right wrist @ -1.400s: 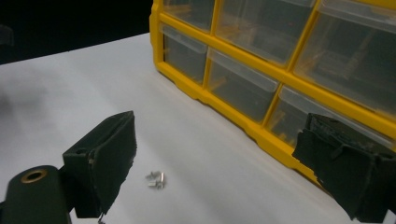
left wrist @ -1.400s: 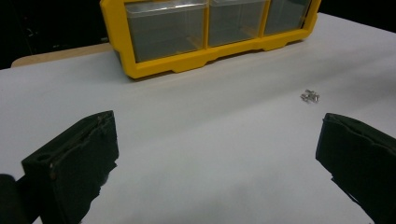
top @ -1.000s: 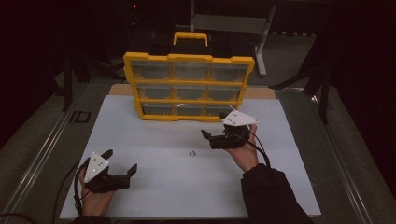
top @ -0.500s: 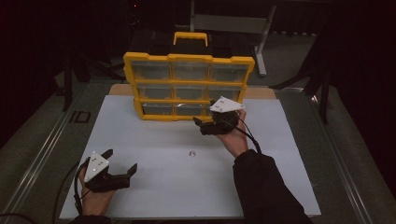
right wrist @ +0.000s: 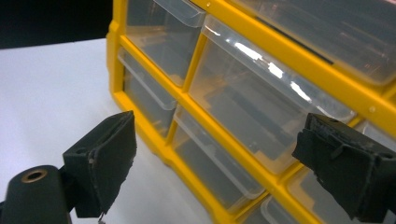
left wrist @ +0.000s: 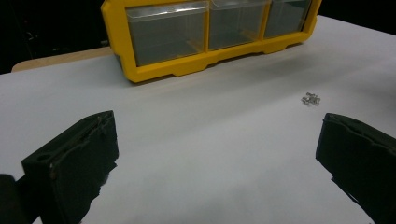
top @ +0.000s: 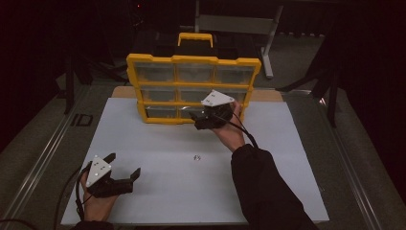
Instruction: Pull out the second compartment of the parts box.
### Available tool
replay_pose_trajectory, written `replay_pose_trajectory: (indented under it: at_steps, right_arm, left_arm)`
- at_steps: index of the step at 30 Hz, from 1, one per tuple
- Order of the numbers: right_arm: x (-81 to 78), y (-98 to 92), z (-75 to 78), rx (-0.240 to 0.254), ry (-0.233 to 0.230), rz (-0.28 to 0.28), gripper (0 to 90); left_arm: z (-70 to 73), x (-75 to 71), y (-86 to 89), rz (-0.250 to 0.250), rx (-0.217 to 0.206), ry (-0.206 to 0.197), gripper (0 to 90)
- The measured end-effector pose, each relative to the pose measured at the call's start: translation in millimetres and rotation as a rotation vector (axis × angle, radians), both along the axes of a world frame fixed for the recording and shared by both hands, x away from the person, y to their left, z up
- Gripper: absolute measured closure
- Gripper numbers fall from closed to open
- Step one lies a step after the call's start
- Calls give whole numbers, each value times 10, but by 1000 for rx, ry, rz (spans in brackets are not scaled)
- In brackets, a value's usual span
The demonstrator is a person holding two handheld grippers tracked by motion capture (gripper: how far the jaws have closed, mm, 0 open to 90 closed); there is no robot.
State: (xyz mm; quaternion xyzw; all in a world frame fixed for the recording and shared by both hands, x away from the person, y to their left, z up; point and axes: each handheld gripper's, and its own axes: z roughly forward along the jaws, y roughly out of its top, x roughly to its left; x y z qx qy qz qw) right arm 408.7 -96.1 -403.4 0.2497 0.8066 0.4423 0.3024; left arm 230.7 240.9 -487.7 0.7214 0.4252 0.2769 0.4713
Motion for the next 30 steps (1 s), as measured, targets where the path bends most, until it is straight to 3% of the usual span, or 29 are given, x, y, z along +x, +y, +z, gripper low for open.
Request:
replay_pose_trajectory:
  at_steps: [3, 10, 11, 15, 24, 29, 30]
  right_arm:
    - [33, 40, 9, -18, -14, -16, 109]
    - [74, 125, 1, -124, -101, -80, 109]
    - [77, 152, -11, -167, -127, -100, 109]
    - [77, 192, -12, -221, -150, -120, 108]
    - [47, 338, 13, -403, -235, -108, 104]
    - [40, 408, 35, -561, -311, -109, 104]
    - [40, 408, 35, -561, -311, -109, 104]
  left_arm:
    - [0, -1, 0, 0, 0, -1, 0]
    - [0, 3, 1, -1, 1, 0, 0]
    - [-1, 3, -1, -1, 3, 1, 0]
    - [1, 0, -1, -3, 1, -1, 0]
    - [-2, 1, 0, -3, 0, 1, 0]
    - [-1, 1, 4, -4, -2, 1, 0]
    - [0, 0, 3, -4, -2, 1, 0]
